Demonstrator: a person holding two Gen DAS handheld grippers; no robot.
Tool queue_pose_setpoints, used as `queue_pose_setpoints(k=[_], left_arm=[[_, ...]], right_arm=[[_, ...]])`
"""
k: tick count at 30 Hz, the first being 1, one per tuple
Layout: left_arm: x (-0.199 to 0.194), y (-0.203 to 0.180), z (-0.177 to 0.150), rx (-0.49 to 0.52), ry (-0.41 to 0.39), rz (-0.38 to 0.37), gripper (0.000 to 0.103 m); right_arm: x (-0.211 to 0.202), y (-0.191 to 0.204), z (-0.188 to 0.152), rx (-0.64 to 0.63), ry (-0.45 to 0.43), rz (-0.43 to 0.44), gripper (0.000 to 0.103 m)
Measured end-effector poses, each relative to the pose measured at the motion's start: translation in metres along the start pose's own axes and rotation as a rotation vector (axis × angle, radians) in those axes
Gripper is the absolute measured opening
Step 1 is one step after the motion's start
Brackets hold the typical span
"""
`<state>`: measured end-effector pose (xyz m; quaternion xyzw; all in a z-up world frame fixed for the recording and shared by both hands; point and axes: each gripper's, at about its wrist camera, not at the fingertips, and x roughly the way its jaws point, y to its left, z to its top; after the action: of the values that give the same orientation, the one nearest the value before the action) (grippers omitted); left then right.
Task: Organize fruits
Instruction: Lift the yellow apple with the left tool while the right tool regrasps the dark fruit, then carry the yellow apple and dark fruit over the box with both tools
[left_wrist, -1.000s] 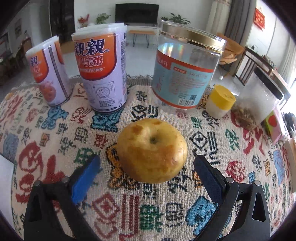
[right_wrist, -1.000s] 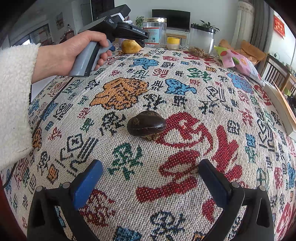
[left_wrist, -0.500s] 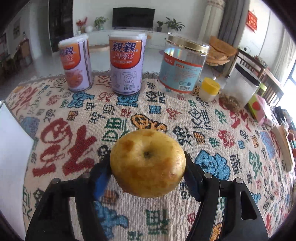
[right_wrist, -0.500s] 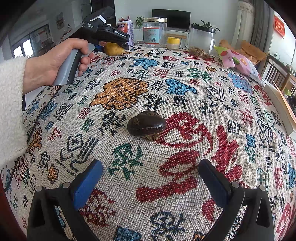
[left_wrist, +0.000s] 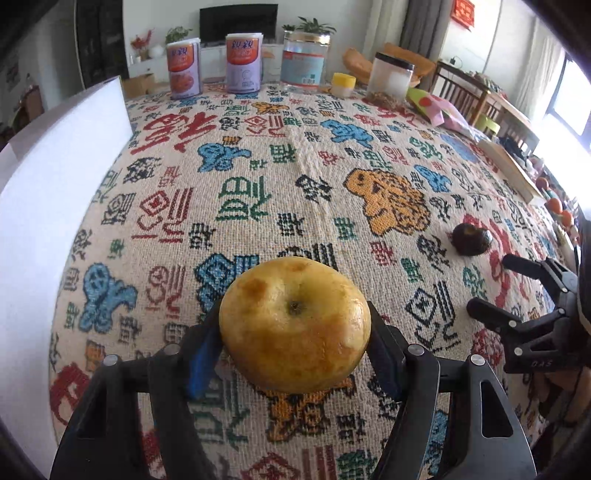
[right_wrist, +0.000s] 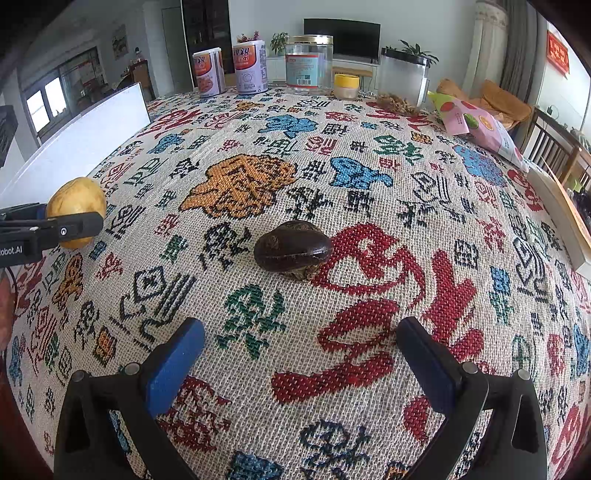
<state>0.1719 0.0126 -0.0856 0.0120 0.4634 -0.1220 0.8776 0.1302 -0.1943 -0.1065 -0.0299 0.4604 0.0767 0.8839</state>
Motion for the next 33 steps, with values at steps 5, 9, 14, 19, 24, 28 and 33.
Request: queue_pose_setpoints(k=[5,9,14,19,24,28,33], left_arm=[[-0.005,-0.005,-0.014,0.012,-0.062,0.021,0.074],[-0.004,0.001,-0.02,0.005,-0.025,-0.01,0.09],[-0.027,0.014,-0.032,-0.006,-0.05,-0.072,0.094],[-0.028,0.016,-0.027,-0.028,-0.07,-0.106,0.095],[-0.002,-0.009,-0.02,0.078,-0.02,-0.031,0.091],[-0.001,-0.005,-0.019,0.041,-0.046,-0.014,0.071],[-0.042,0.011,-0.017,-0.061,-0.091,-0.085,0.07]], right_arm=[[0.0,0.0,0.0,0.0,0.0,0.0,0.103],[0.0,0.0,0.0,0.002,-0.001,0.003,0.103],[-0.013,-0.022,-0.005,0.092,-0.05,0.213,0.103],[-0.02,-0.03,-0.01,0.07,-0.021,0.287,0.103],[-0.011,-0.031,0.009,0.143,-0.045,0.286,0.096],[0.009,-0.014,0.034,0.104,-0.018,0.173,0.067],[0.006,-0.004,0.042,0.087,0.004,0.132,0.042]])
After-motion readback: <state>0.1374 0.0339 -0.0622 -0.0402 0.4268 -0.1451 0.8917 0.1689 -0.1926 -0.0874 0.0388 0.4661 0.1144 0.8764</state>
